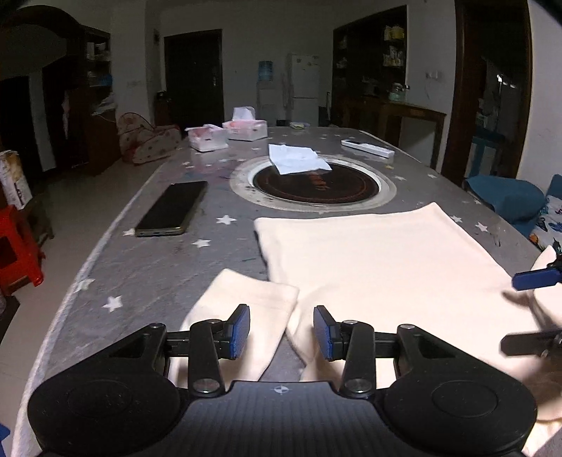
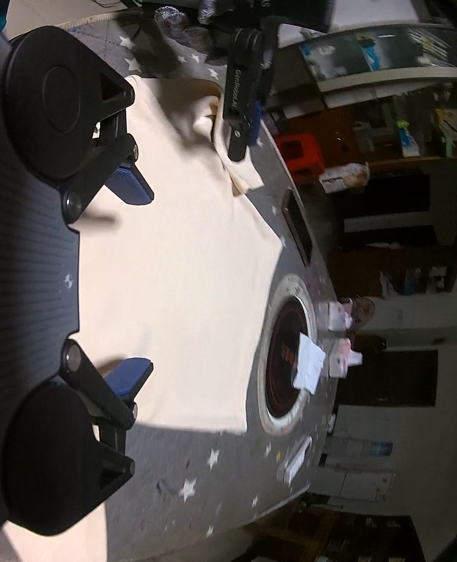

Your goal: Fold clothes

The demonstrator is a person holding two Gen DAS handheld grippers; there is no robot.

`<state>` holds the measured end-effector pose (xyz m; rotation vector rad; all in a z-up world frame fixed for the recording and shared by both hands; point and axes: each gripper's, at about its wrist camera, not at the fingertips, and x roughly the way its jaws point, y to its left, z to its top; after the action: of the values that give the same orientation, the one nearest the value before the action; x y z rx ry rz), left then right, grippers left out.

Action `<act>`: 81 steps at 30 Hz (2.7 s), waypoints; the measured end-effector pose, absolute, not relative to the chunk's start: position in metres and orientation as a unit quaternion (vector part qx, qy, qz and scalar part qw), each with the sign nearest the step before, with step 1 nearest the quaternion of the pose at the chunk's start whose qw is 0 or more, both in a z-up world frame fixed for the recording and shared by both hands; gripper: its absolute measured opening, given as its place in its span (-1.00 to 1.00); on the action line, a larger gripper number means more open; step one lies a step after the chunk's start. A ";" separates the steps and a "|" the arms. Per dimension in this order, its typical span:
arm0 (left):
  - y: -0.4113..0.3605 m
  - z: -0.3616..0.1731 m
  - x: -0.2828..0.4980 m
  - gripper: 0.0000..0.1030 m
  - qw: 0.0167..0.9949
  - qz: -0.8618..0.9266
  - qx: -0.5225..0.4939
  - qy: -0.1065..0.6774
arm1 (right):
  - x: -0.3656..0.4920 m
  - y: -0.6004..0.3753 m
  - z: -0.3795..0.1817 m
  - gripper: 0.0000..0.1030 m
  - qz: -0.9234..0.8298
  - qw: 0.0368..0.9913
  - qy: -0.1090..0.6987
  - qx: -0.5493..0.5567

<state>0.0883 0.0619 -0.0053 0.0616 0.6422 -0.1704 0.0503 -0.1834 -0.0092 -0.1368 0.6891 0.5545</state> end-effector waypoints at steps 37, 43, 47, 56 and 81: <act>0.244 0.009 -0.006 -0.87 0.955 0.045 -0.162 0.243 | 0.049 -0.160 -0.038 1.00 0.259 0.904 0.328 -0.093; 0.253 -0.018 -0.007 -0.87 0.949 0.050 -0.154 0.270 | 0.050 -0.160 -0.038 1.00 0.259 0.904 0.329 -0.092; 0.255 -0.029 -0.009 -0.87 0.945 0.042 -0.157 0.284 | 0.049 -0.160 -0.039 1.00 0.258 0.904 0.329 -0.091; 0.251 -0.038 -0.019 -0.83 0.952 0.040 -0.139 0.269 | 0.050 -0.159 -0.039 1.00 0.258 0.904 0.329 -0.091; 0.233 -0.011 -0.035 -0.38 0.955 0.038 -0.151 0.251 | 0.050 -0.160 -0.039 1.00 0.257 0.904 0.328 -0.090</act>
<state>-0.0345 0.2328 -0.0113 -0.3071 0.5105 0.0762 0.0496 -0.1602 -0.0392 -0.1856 0.6784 0.5320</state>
